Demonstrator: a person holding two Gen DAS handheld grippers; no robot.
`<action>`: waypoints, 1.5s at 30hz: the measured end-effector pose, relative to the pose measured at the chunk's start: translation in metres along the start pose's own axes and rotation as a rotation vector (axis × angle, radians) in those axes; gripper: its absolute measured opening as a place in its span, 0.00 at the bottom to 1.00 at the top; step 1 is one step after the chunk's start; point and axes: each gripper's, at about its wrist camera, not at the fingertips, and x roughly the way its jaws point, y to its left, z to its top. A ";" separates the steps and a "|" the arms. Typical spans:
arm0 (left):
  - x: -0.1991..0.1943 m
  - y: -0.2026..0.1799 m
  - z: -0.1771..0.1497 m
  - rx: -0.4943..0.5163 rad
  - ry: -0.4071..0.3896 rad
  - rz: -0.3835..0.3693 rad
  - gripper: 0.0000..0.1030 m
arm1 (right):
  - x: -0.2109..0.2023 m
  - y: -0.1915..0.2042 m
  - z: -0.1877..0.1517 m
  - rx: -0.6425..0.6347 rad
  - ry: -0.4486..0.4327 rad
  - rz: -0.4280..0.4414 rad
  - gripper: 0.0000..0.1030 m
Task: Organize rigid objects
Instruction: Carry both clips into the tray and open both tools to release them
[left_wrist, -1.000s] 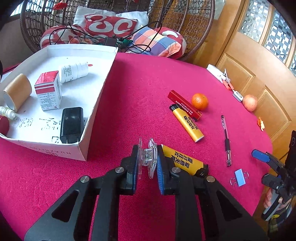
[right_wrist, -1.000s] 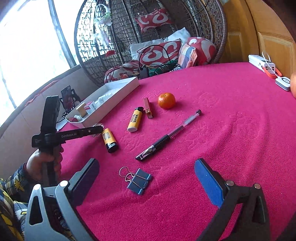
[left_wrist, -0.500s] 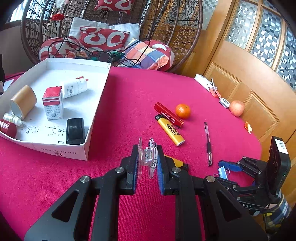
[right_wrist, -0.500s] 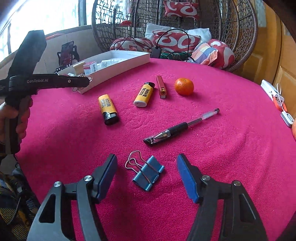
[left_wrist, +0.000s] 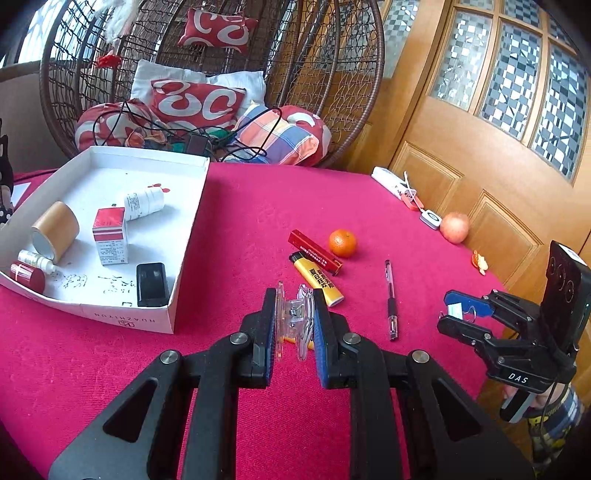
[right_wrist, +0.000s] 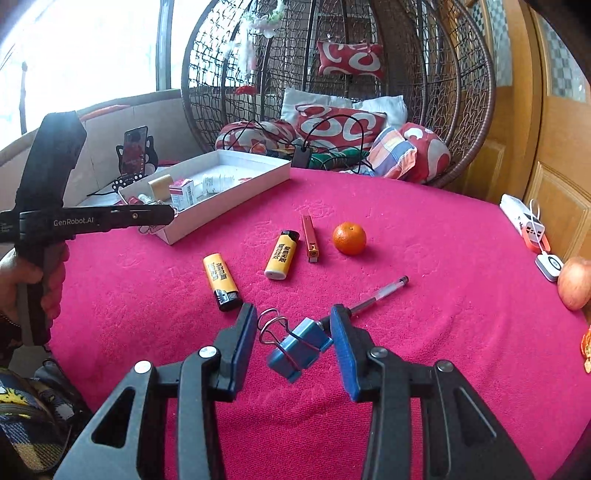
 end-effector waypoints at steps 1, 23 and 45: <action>-0.003 0.000 0.000 0.005 -0.009 0.007 0.16 | -0.001 0.001 0.003 -0.002 -0.008 0.002 0.40; -0.050 0.035 -0.001 -0.059 -0.133 0.062 0.16 | -0.004 0.044 0.079 -0.046 -0.153 0.038 0.40; -0.054 0.086 0.042 -0.029 -0.164 0.224 0.16 | 0.038 0.097 0.154 -0.130 -0.188 0.136 0.40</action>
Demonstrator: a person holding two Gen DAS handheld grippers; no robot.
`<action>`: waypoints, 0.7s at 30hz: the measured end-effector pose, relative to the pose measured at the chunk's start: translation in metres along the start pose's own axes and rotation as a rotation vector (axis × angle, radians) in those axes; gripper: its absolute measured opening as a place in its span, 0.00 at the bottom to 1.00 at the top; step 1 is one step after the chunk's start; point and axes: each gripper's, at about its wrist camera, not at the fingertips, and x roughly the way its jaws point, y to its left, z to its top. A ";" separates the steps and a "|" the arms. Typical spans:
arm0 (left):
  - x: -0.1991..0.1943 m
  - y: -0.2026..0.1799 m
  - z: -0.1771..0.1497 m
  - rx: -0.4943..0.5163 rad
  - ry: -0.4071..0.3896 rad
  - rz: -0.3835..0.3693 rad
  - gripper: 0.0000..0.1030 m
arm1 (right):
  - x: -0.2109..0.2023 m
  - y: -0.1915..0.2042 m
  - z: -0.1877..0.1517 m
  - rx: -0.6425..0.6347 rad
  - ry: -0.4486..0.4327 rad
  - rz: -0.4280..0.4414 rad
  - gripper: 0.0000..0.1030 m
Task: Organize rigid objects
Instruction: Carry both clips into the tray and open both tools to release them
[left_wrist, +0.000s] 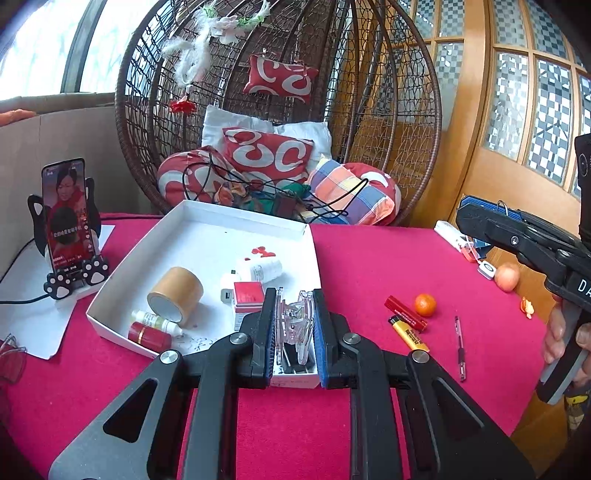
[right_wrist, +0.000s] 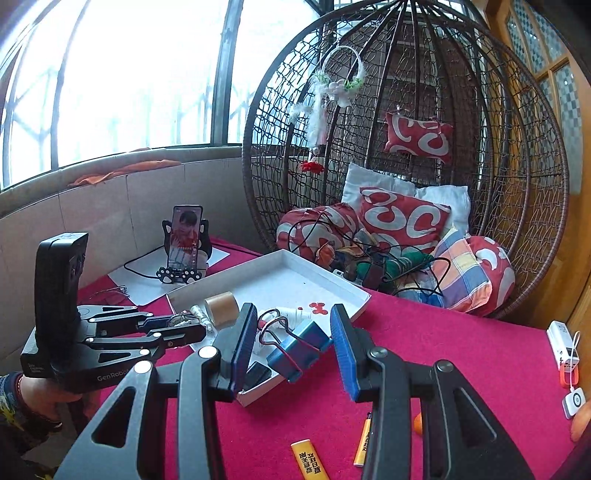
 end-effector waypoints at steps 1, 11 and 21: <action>0.004 0.005 0.004 -0.001 0.000 0.015 0.16 | 0.005 0.001 0.002 0.005 0.005 0.008 0.40; 0.042 0.065 0.035 -0.145 0.001 0.078 0.16 | 0.079 0.004 0.019 0.121 0.090 0.088 0.40; 0.098 0.096 0.037 -0.187 0.070 0.195 0.16 | 0.160 -0.008 0.009 0.276 0.212 0.066 0.40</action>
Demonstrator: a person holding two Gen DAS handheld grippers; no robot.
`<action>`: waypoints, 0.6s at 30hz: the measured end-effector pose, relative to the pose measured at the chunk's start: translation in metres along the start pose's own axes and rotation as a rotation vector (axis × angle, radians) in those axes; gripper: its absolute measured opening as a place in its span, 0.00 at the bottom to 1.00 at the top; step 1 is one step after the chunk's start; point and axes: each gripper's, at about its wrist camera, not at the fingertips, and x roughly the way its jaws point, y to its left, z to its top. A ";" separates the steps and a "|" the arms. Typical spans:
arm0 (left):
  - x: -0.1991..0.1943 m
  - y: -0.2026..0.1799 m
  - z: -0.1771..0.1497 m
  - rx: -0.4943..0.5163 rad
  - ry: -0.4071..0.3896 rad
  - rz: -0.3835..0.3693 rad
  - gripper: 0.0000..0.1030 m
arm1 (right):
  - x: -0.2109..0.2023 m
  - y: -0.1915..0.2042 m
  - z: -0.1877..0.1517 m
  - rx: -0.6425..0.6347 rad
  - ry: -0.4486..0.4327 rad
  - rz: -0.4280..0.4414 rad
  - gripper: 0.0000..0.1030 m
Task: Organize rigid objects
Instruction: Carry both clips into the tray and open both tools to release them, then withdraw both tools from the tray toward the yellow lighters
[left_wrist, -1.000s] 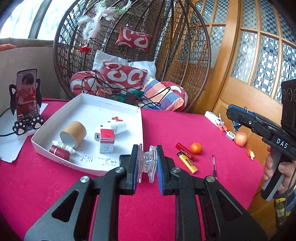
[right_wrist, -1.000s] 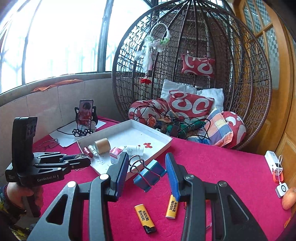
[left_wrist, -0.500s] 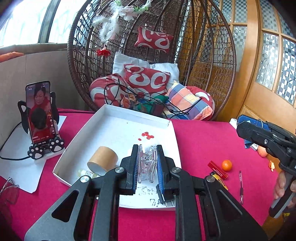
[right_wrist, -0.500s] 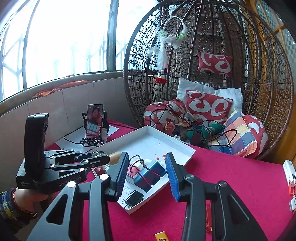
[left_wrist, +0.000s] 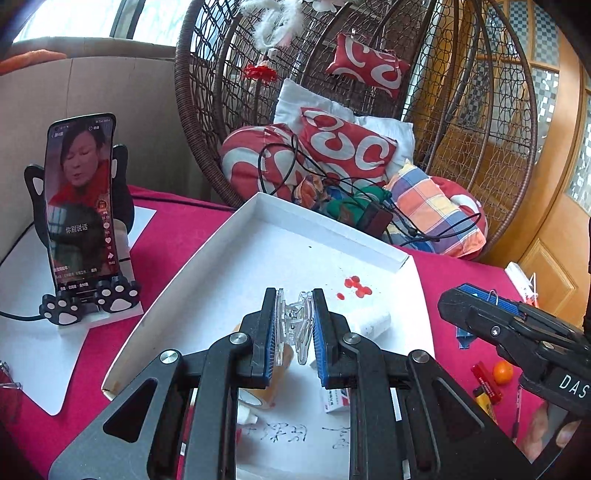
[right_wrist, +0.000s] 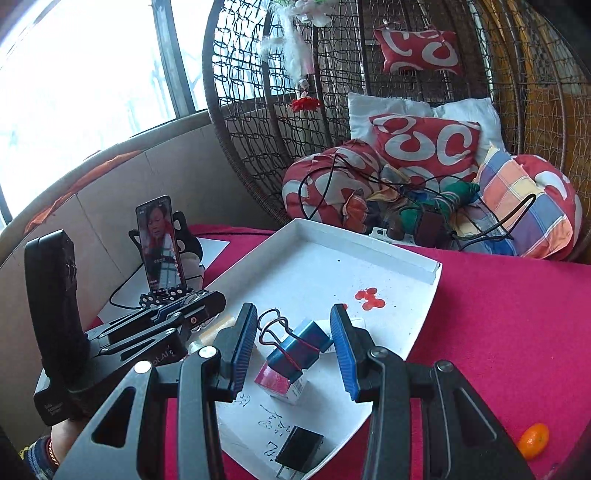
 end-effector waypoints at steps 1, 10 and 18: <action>0.003 0.002 -0.002 0.003 -0.005 0.024 0.16 | 0.008 -0.002 -0.001 0.006 0.008 -0.004 0.40; 0.017 0.012 -0.007 -0.050 0.011 0.087 0.44 | 0.041 -0.004 -0.006 0.042 0.009 -0.026 0.44; -0.002 0.023 -0.009 -0.115 -0.038 0.179 0.94 | 0.014 -0.022 -0.013 0.148 -0.057 -0.019 1.00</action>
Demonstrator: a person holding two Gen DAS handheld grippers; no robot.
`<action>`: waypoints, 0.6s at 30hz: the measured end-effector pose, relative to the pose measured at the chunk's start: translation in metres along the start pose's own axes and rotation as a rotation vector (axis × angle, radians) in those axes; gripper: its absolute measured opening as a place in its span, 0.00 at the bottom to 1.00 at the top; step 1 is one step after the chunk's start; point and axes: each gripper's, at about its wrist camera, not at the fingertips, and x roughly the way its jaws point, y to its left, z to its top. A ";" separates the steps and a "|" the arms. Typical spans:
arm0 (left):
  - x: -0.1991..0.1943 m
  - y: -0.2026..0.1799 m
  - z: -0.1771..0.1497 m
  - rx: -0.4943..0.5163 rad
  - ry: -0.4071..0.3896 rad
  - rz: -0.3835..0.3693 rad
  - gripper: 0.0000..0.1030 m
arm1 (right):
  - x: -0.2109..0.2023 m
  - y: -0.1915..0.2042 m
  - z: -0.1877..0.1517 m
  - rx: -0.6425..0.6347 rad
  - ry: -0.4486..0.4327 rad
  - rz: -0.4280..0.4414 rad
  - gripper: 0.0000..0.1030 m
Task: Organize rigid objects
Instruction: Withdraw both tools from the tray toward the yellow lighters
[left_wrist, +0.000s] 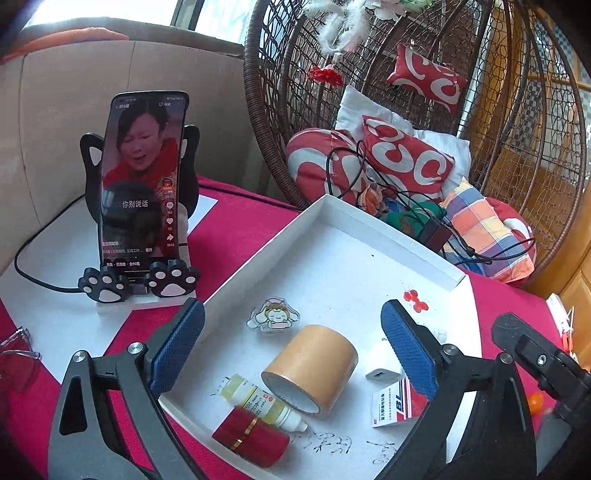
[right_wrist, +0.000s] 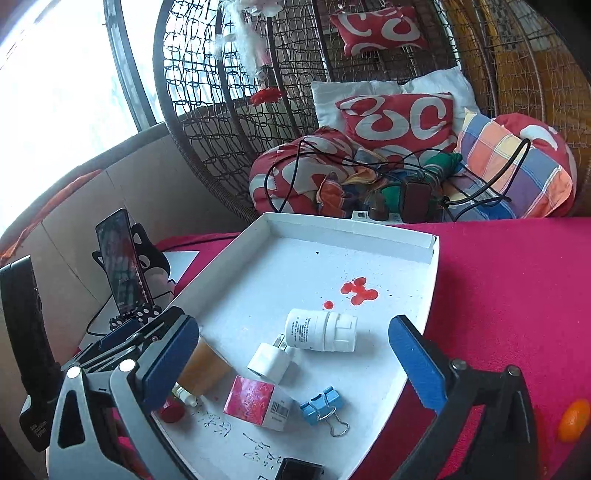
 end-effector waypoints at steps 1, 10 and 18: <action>-0.004 0.000 -0.001 -0.001 -0.006 0.006 0.95 | -0.006 -0.001 -0.001 0.008 -0.013 0.000 1.00; -0.043 -0.004 -0.023 -0.006 -0.045 -0.047 1.00 | -0.070 -0.003 -0.014 0.029 -0.133 0.053 1.00; -0.081 -0.032 -0.042 0.027 -0.069 -0.189 1.00 | -0.154 -0.030 -0.023 -0.001 -0.331 -0.021 1.00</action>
